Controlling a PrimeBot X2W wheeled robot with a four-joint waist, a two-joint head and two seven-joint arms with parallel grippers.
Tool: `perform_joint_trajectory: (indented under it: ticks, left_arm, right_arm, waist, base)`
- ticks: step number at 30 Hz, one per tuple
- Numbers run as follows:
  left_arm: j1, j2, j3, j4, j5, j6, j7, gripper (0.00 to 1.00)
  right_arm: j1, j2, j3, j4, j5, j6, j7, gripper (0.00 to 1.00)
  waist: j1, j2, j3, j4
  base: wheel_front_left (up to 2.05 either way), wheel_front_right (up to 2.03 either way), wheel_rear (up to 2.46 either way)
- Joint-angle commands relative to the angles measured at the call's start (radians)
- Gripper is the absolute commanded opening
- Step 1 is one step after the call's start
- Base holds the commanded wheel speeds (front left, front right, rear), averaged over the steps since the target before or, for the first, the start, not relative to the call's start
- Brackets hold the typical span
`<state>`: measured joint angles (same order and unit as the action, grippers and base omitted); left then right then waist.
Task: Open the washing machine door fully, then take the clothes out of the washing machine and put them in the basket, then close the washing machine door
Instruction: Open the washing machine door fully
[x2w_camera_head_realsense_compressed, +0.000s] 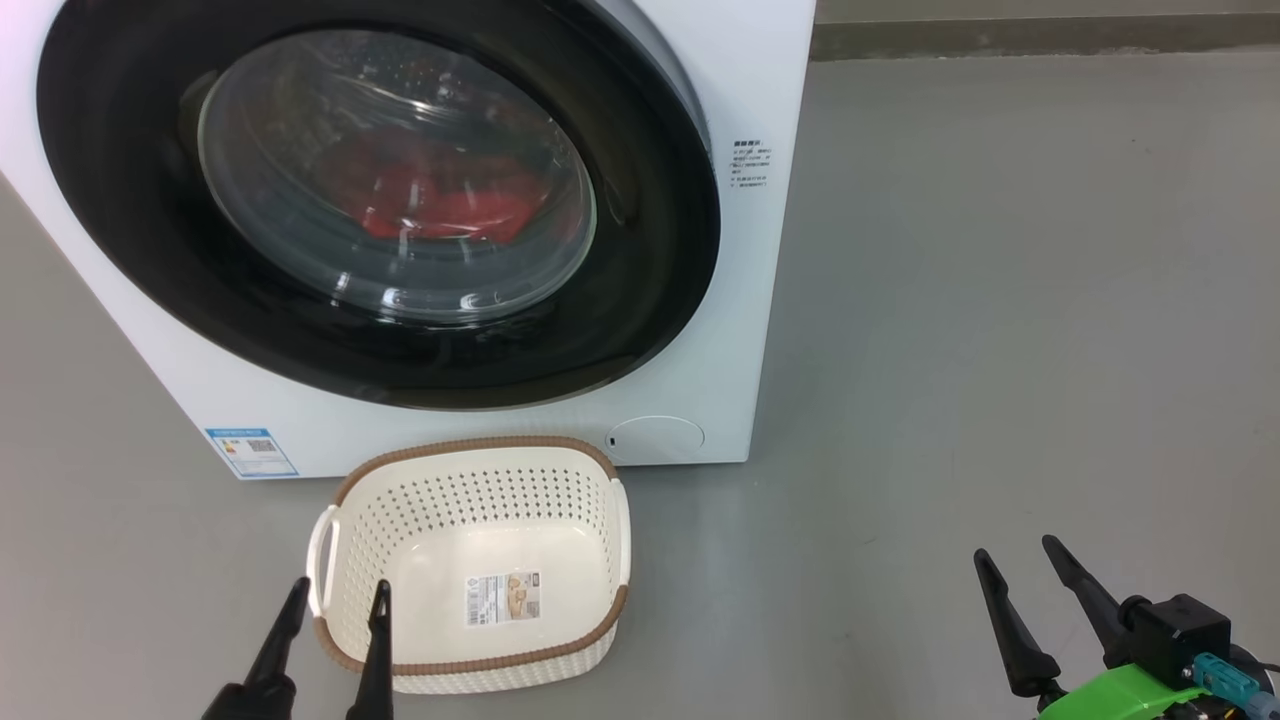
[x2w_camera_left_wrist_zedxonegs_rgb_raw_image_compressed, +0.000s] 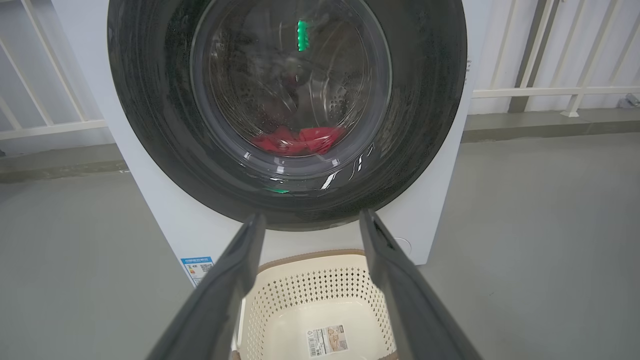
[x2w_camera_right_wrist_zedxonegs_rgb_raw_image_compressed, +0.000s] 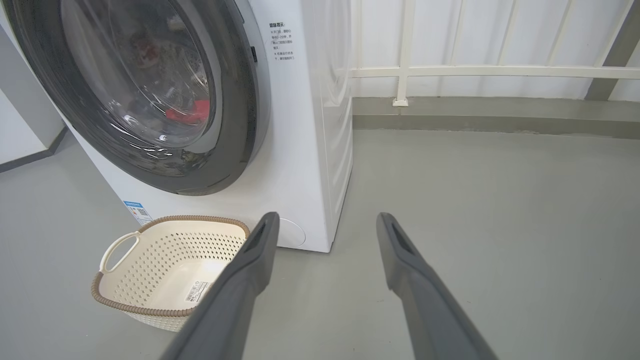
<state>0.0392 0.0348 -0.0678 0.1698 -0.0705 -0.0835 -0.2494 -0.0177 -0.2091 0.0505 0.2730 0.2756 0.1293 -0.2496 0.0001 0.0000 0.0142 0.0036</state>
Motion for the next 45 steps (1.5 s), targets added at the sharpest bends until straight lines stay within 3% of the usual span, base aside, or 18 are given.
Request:
perform_joint_trajectory:
  ticks: [1, 12, 14, 16, 17, 22, 30, 37, 45]
  left_arm:
    - [-0.012, 0.016, 0.032, -0.018, 0.003, 0.003, -0.012, 1.0]
    - [-0.018, 0.015, 0.027, -0.012, -0.004, 0.005, -0.012, 1.0]
    - [-0.021, 0.015, 0.027, -0.011, -0.005, 0.004, -0.012, 1.0]
    - [-0.023, 0.015, 0.025, -0.01, -0.006, 0.005, -0.012, 1.0]
    - [-0.024, 0.015, 0.024, -0.01, -0.007, 0.005, -0.012, 1.0]
    - [-0.034, 0.015, 0.015, -0.014, -0.014, 0.007, -0.012, 1.0]
    - [-0.082, 0.015, -0.013, -0.024, -0.024, 0.015, -0.012, 1.0]
    - [-0.145, 0.015, -0.051, -0.026, -0.046, 0.024, -0.012, 1.0]
    - [-0.186, 0.015, -0.081, -0.018, -0.063, 0.03, -0.012, 1.0]
  right_arm:
    - [-0.006, -0.016, 0.017, -0.028, -0.01, 0.001, -0.012, 1.0]
    - [-0.012, -0.011, 0.019, -0.031, 0.006, 0.001, -0.012, 1.0]
    - [-0.016, -0.01, 0.02, -0.034, 0.01, 0.001, -0.012, 0.81]
    - [-0.022, -0.004, 0.019, -0.038, 0.028, 0.001, -0.012, 0.21]
    - [-0.025, 0.002, 0.017, -0.042, 0.05, 0.001, -0.012, 0.0]
    - [-0.079, 0.017, 0.026, -0.084, 0.157, 0.001, -0.012, 0.0]
    - [-0.325, 0.037, 0.017, -0.123, 0.319, 0.001, -0.012, 0.0]
    - [-0.565, -0.002, 0.008, -0.103, 0.431, 0.001, -0.012, 0.0]
    - [-0.73, -0.054, 0.015, 0.0, 0.541, 0.001, -0.012, 0.0]
  waist:
    - [0.0, 0.0, 0.001, 0.0]
    - [0.0, 0.0, 0.008, 0.004]
    - [0.0, 0.0, 0.011, 0.006]
    - [0.0, 0.0, 0.013, 0.008]
    - [0.0, 0.0, 0.014, 0.01]
    - [0.0, 0.0, 0.028, 0.018]
    - [0.0, 0.0, 0.083, 0.042]
    - [0.0, 0.0, 0.144, 0.102]
    - [0.0, 0.0, 0.185, 0.159]
  base:
    - [0.0, 0.0, 0.0]
    - [0.0, 0.0, 0.0]
    - [0.0, 0.0, 0.0]
    - [0.0, 0.0, 0.0]
    - [0.0, 0.0, 0.0]
    - [0.0, 0.0, 0.0]
    - [0.0, 0.0, 0.0]
    - [0.0, 0.0, 0.0]
    - [0.0, 0.0, 0.0]
